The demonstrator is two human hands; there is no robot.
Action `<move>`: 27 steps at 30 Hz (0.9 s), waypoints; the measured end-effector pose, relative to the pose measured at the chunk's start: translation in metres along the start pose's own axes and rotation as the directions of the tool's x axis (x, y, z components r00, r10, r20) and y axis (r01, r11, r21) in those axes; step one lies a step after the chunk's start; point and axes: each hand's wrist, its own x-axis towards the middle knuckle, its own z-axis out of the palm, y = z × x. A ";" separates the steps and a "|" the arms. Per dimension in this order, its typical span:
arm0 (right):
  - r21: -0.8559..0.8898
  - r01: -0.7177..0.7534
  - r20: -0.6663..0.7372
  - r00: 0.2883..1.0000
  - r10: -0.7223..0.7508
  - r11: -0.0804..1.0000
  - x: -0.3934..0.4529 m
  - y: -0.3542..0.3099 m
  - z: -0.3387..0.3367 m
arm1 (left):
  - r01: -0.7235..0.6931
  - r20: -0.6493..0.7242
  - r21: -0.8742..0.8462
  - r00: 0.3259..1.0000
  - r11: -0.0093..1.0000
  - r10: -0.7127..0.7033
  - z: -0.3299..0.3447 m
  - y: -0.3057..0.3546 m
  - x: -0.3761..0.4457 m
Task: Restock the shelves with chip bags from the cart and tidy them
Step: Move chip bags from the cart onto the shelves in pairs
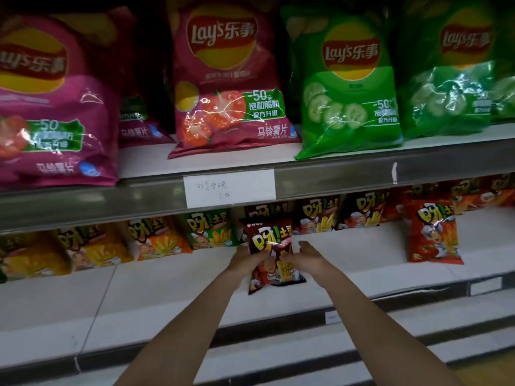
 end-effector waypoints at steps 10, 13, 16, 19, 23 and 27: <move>0.012 0.113 0.033 0.993 -0.114 0.993 -0.087 0.004 0.000 | -0.061 -0.088 -0.031 0.994 0.998 0.058 0.008 -0.001 -0.075; 0.040 0.180 0.090 0.979 -0.183 0.983 -0.119 0.009 0.008 | -0.072 -0.121 -0.068 0.991 0.995 0.064 0.009 -0.014 -0.106; 0.063 0.202 0.139 0.968 -0.209 0.977 -0.145 0.015 0.023 | -0.073 -0.159 -0.150 0.986 0.986 0.049 0.004 -0.035 -0.139; 0.022 0.201 0.221 0.954 -0.201 0.979 -0.165 0.018 0.051 | -0.043 -0.219 -0.215 0.976 0.976 -0.006 -0.011 -0.063 -0.173; -0.008 0.234 0.353 0.910 -0.217 0.972 -0.191 0.009 0.101 | -0.038 -0.318 -0.223 0.947 0.974 -0.036 -0.047 -0.102 -0.220; -0.067 0.322 0.484 0.838 -0.251 0.944 -0.220 -0.005 0.162 | -0.064 -0.441 -0.283 0.895 0.957 -0.071 -0.097 -0.132 -0.267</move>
